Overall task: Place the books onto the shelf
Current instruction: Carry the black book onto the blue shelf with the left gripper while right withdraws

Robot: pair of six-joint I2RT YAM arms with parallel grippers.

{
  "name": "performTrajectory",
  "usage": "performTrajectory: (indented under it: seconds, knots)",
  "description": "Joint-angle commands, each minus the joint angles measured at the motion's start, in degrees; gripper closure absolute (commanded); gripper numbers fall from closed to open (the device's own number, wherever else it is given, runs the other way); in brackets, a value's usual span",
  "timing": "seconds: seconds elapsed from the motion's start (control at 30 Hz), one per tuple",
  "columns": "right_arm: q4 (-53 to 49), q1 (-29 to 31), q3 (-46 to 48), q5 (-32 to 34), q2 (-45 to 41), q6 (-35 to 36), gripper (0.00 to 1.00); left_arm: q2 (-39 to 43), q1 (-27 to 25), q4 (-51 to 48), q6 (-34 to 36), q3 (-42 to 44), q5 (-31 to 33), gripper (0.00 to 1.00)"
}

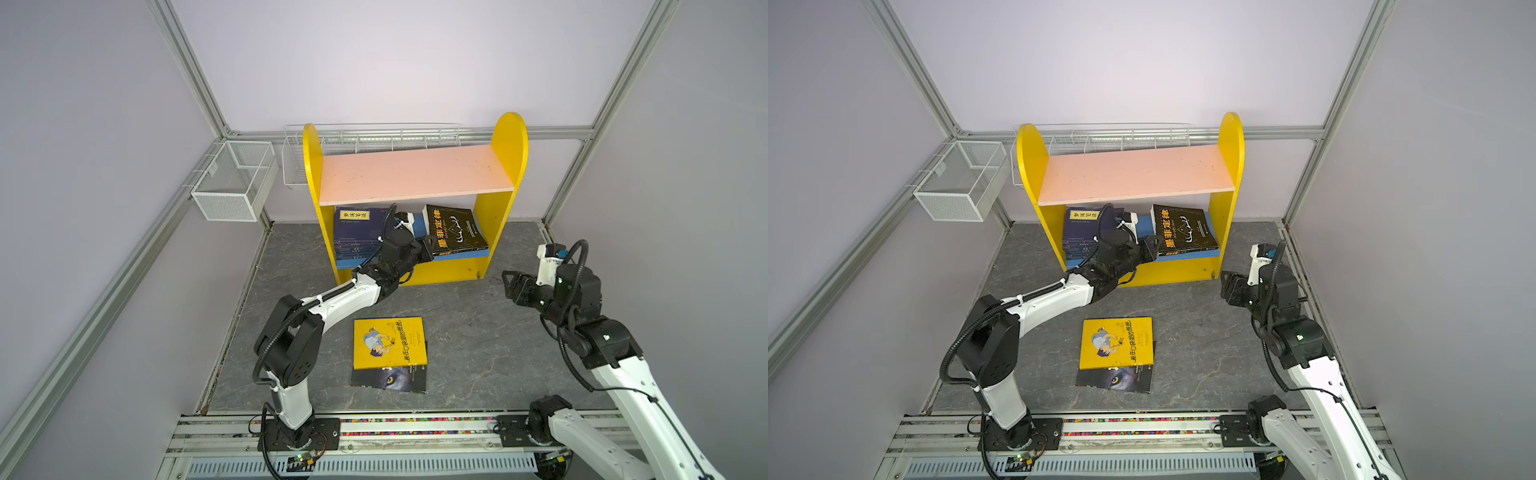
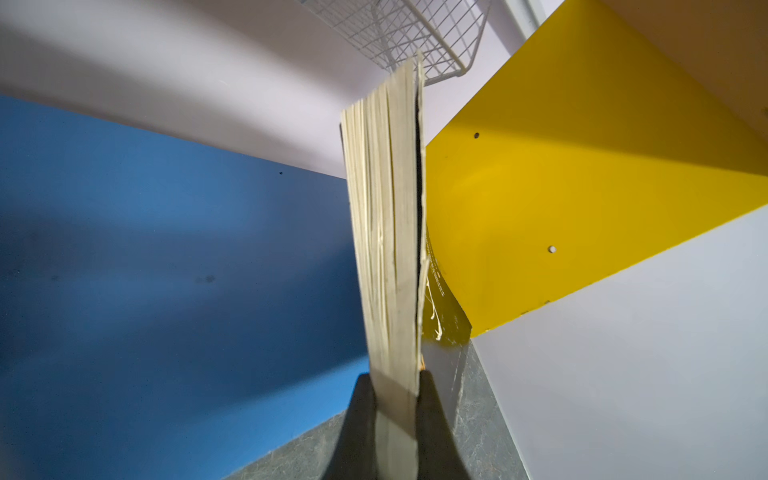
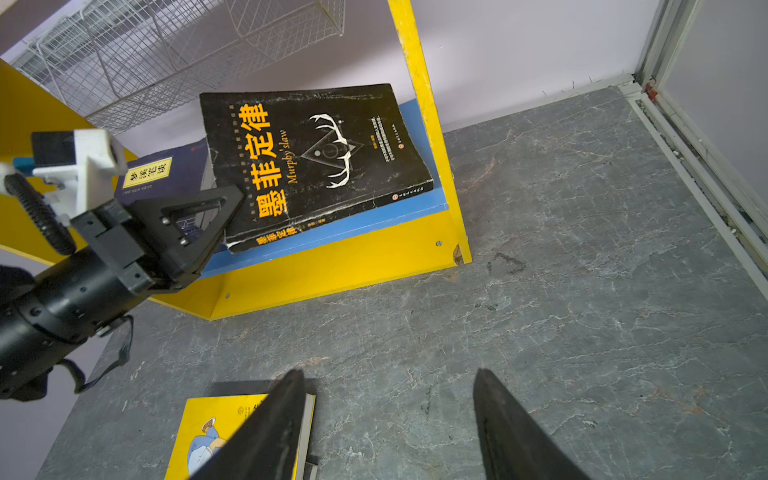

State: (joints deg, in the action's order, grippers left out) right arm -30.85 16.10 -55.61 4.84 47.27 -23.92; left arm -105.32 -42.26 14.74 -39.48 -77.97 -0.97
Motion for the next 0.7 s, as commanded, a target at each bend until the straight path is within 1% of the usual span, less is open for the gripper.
performTrajectory:
  seconds: [0.0, 0.1, 0.3, 0.47, 0.53, 0.63, 0.67]
  knots:
    - [0.5, -0.4, 1.2, -1.1, -0.2, 1.1, 0.32, -1.6, 0.0, -0.9, 2.4, -5.4, -0.5, 1.00]
    - [0.5, -0.5, 1.6, -1.3, -0.2, 0.7, 0.32, -3.5, 0.0, -4.1, 4.1, -8.4, -1.1, 1.00]
    - [0.6, -0.5, 2.0, -1.5, -0.1, 0.5, 0.32, -6.1, 0.8, -9.1, 4.2, -12.2, -5.5, 1.00]
    - [0.9, -0.5, 2.5, -1.9, -0.1, 0.0, 0.32, -7.1, 2.8, -11.4, 2.8, -13.3, -10.1, 1.00]
    - [1.0, -0.5, 2.6, -2.3, 0.0, -0.5, 0.32, -8.0, 2.9, -14.7, 3.8, -15.5, -10.2, 1.00]
    - [1.3, -0.5, 2.7, -3.3, 0.4, -1.0, 0.32, -8.5, 2.8, -16.4, 4.0, -16.9, -9.5, 0.55]
    - [1.4, -0.5, 2.8, -3.6, 0.4, -1.0, 0.32, -8.5, 2.7, -16.2, 4.0, -17.0, -8.9, 0.43]
